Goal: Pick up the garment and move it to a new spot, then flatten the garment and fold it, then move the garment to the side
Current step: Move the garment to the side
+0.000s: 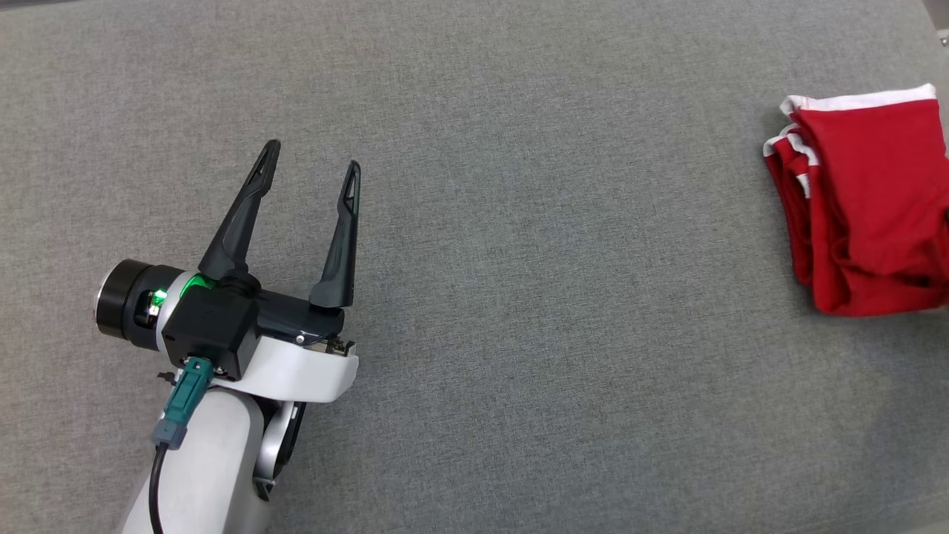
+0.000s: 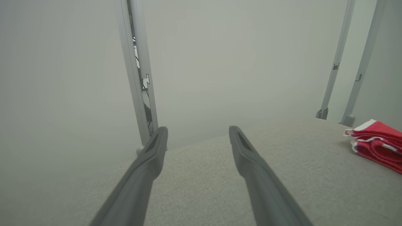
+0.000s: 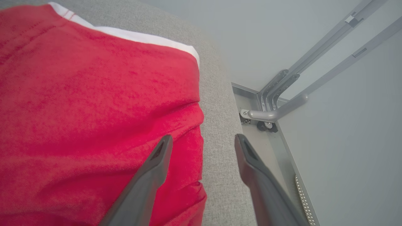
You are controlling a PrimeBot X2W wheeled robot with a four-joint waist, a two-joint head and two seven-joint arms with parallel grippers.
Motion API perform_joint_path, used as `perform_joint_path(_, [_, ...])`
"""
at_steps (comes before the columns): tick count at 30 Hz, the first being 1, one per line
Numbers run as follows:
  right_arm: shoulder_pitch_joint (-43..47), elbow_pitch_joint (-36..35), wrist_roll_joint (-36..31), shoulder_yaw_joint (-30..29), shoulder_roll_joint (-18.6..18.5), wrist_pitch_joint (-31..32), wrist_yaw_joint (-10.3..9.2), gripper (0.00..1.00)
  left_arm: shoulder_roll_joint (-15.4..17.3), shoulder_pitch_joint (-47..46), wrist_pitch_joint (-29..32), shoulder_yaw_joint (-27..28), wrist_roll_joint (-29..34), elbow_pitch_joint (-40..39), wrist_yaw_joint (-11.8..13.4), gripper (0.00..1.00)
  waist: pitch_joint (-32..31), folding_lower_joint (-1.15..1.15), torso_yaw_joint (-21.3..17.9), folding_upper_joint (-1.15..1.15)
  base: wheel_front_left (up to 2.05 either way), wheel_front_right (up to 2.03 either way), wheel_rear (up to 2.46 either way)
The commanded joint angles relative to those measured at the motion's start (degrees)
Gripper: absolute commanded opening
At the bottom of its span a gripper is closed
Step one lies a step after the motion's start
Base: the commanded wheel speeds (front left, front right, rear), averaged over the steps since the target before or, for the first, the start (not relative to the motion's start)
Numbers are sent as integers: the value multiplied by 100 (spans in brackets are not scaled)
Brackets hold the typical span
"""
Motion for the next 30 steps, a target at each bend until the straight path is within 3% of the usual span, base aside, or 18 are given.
perform_joint_path(1, [-53, 37, 16, -73, 39, -44, 0, 100, 51, -107, -9, 17, -18, -12, 22, 100, -19, 0, -19, 0, 0, 0, 0])
perform_joint_path(6, [127, -620, 71, -744, 209, -44, 0, 100, 64, 8, -49, 85, -116, 37, 61, 100, -194, 0, -106, 0, 0, 0, 0])
perform_joint_path(11, [662, -2122, 40, -1441, 728, -33, 0, 100, 60, 137, -96, 171, -192, 123, 113, 100, -494, 0, -87, 0, 0, 0, 0])
perform_joint_path(19, [1704, -4135, -105, -1498, 1657, -33, 0, 100, -28, 356, -171, 285, -355, 272, 212, 100, -1027, 0, 384, 0, 0, 0, 0])
perform_joint_path(26, [2415, -4566, -207, -1199, 2160, 134, 0, 100, -78, 821, -197, 327, -470, 448, 284, 100, -1588, 0, 805, 0, 0, 0, 0])
perform_joint_path(30, [2733, -4694, -260, -1354, 2354, 278, 0, 100, -98, 996, -194, 244, -468, 550, 280, 100, -1791, 0, 935, 0, 0, 0, 0])
